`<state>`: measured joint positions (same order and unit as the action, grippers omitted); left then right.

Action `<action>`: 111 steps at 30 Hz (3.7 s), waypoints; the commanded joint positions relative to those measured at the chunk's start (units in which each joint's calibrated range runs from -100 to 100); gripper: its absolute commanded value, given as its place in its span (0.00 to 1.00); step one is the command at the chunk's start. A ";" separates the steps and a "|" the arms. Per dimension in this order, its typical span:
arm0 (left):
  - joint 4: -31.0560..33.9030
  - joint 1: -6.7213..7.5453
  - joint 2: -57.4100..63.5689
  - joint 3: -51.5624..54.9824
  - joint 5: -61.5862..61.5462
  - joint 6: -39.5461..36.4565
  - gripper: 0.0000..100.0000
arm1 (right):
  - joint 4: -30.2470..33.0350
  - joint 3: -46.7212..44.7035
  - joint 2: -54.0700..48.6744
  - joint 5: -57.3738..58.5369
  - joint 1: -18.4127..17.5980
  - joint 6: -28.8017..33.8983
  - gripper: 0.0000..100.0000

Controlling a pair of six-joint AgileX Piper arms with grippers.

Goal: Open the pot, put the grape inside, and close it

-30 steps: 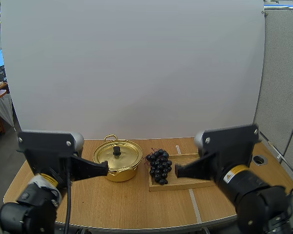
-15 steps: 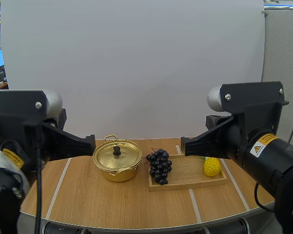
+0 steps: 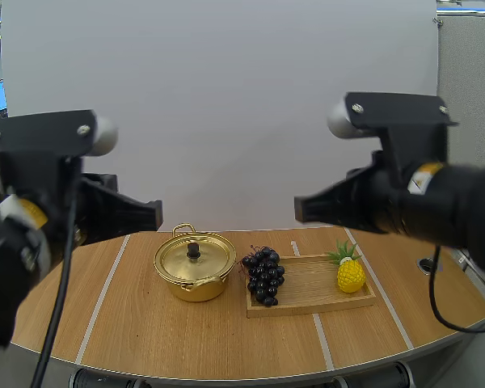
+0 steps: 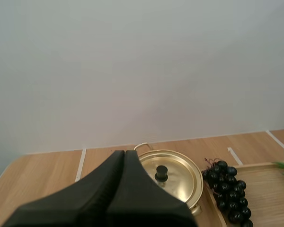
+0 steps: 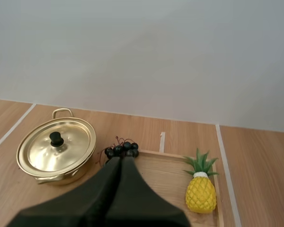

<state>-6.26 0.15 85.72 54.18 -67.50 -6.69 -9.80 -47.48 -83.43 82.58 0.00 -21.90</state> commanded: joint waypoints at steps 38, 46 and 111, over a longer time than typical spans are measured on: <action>-5.20 -0.17 -36.22 -2.47 8.73 22.76 1.00 | 0.24 3.72 31.96 0.03 0.14 0.98 1.00; -12.08 -0.17 -50.99 -9.93 2.53 32.78 1.00 | 0.24 3.72 31.96 0.03 0.14 0.98 1.00; -13.07 2.52 -90.71 -28.92 -8.45 35.90 1.00 | 0.23 3.72 31.96 -0.14 0.14 0.98 1.00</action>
<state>-18.14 2.55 -5.09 25.82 -74.98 28.97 -9.45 -44.35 -50.98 82.88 0.00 -20.73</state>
